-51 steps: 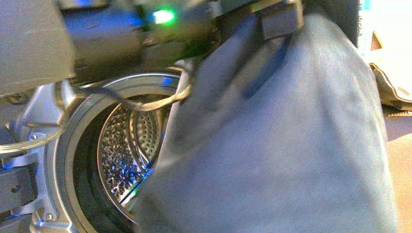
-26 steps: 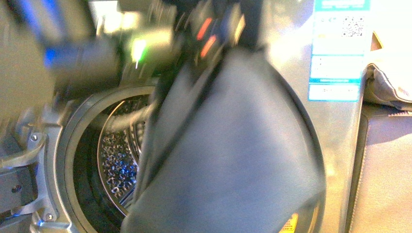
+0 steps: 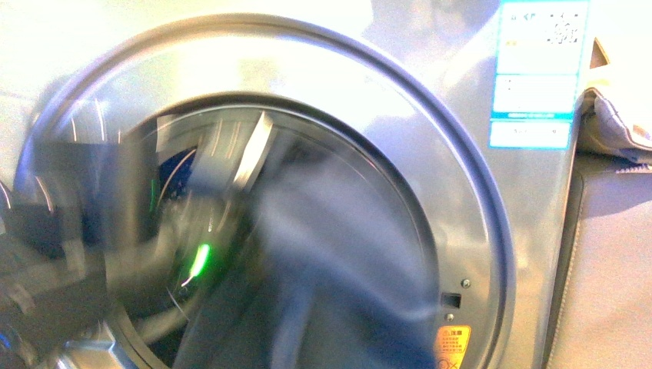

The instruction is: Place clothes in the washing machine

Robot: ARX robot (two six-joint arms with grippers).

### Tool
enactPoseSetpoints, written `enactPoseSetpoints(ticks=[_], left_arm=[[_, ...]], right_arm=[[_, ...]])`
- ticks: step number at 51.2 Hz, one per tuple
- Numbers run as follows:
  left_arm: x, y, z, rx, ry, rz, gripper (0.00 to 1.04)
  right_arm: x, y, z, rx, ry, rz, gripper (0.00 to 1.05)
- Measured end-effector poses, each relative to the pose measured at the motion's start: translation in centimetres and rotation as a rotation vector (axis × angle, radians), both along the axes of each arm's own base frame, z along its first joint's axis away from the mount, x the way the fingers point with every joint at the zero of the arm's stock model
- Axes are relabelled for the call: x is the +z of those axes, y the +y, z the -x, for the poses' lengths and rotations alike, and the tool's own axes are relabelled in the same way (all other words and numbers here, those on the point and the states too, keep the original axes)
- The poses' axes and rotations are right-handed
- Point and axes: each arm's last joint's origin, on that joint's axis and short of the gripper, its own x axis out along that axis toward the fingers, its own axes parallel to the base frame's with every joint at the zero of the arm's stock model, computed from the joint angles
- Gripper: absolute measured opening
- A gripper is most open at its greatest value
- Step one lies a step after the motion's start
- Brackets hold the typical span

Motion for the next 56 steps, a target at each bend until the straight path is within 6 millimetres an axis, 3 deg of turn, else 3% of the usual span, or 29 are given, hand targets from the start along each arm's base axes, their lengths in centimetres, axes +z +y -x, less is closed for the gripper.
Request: enactPoseSetpoints(ticks=[6, 22, 56], left_arm=[[-0.9, 0.8, -1.5, 0.07, 0.016, -0.012, 0.08], [-3.0, 0.8, -4.1, 0.127, 0.054, -0.035, 0.08], [-4.7, -1.0, -11.1, 0.229, 0.11, -0.043, 0.08]], right_arm=[[0.0, 0.0, 0.0, 0.0, 0.0, 0.0, 0.97], [0.0, 0.0, 0.0, 0.0, -0.001, 0.0, 0.97], [0.0, 0.0, 0.0, 0.0, -0.001, 0.0, 0.97]])
